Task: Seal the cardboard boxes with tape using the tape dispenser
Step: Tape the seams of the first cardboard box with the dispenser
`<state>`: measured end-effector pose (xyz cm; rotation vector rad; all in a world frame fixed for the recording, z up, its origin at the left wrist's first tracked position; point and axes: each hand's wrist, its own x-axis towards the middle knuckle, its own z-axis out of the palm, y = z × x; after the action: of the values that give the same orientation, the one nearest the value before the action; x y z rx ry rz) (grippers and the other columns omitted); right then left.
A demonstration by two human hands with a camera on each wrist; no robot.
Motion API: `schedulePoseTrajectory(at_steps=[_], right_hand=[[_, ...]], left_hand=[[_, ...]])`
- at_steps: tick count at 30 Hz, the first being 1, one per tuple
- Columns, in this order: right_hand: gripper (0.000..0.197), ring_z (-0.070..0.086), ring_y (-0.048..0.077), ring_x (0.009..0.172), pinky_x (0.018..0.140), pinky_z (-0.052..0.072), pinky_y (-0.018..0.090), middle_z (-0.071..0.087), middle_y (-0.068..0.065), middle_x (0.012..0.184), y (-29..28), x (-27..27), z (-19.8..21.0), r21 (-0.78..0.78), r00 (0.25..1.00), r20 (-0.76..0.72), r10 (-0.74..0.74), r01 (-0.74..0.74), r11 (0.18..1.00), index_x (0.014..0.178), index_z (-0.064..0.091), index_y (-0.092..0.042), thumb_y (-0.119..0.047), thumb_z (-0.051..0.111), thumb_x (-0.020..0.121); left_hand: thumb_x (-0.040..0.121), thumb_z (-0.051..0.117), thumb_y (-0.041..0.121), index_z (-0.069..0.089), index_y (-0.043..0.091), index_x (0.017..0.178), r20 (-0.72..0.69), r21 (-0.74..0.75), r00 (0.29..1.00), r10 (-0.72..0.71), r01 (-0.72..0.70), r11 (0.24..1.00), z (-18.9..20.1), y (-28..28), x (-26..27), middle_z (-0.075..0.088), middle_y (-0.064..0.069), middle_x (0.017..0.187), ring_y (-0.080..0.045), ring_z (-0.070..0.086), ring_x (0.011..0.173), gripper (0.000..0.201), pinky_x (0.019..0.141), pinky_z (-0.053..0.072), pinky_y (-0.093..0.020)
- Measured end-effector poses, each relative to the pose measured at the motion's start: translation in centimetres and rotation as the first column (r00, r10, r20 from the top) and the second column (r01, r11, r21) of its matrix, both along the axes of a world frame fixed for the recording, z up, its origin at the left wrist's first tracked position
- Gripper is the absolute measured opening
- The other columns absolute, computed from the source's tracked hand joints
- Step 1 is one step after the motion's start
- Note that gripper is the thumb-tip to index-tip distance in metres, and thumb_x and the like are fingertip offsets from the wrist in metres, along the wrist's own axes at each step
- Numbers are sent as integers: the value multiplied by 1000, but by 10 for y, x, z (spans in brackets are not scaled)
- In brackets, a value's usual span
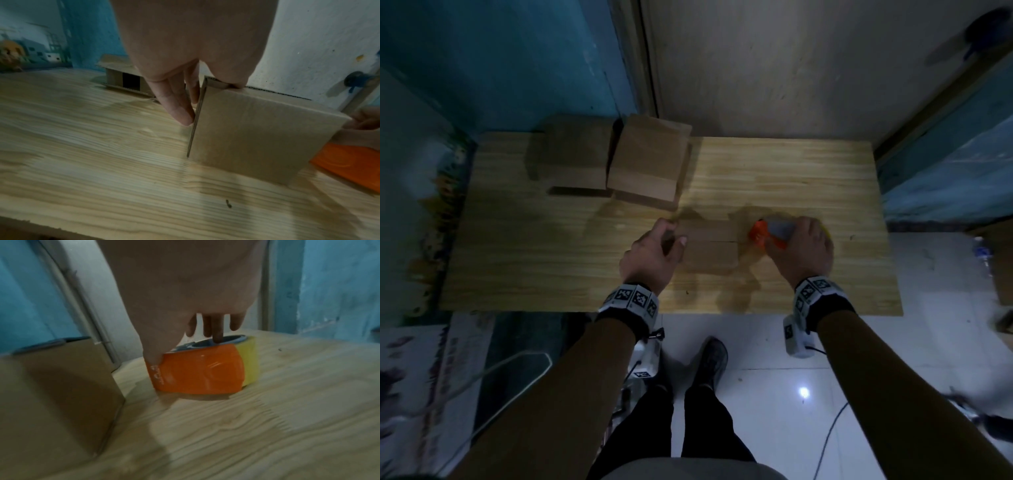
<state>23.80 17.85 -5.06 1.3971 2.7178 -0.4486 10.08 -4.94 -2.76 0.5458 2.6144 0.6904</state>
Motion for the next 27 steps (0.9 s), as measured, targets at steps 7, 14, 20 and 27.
schedulePoseTrajectory(at_steps=[7, 14, 20, 27], right_hand=[[64, 68, 28, 100, 118, 21, 46, 72, 8, 96, 5, 13, -8, -60, 996, 77, 39, -35, 998, 131, 46, -13, -51, 65, 83], [33, 67, 27, 99, 124, 7, 45, 66, 2, 84, 12, 15, -4, -27, 984, 136, 112, -109, 994, 113, 60, -17, -44, 53, 97], [35, 59, 13, 70, 66, 41, 26, 62, -9, 79, 5, -9, 53, -200, 937, -320, 142, -213, 956, 112, 67, -24, -47, 68, 86], [38, 58, 12, 49, 48, 45, 30, 57, -4, 53, -26, -58, 113, -250, 853, -416, 314, -439, 863, 63, 59, -18, -51, 67, 80]], left_hand=[[94, 45, 58, 48, 38, 118, 9, -17, 1000, -1, 2, 1000, 3, 1, -1, 69, 9, 101, -22, 66, 88, 31, 74, 48, -31], [94, 47, 58, 49, 40, 119, 47, -11, 998, 34, -33, 999, 4, 3, 0, 68, 8, 105, -21, 65, 91, 32, 72, 43, -29], [92, 48, 59, 48, 44, 116, 79, 37, 995, 61, -64, 997, 2, 1, 1, 68, 12, 108, -20, 65, 94, 29, 80, 51, -34], [91, 51, 59, 49, 44, 114, 94, 45, 992, 79, -84, 995, 4, -1, 1, 66, 12, 103, -21, 65, 94, 28, 77, 47, -31]])
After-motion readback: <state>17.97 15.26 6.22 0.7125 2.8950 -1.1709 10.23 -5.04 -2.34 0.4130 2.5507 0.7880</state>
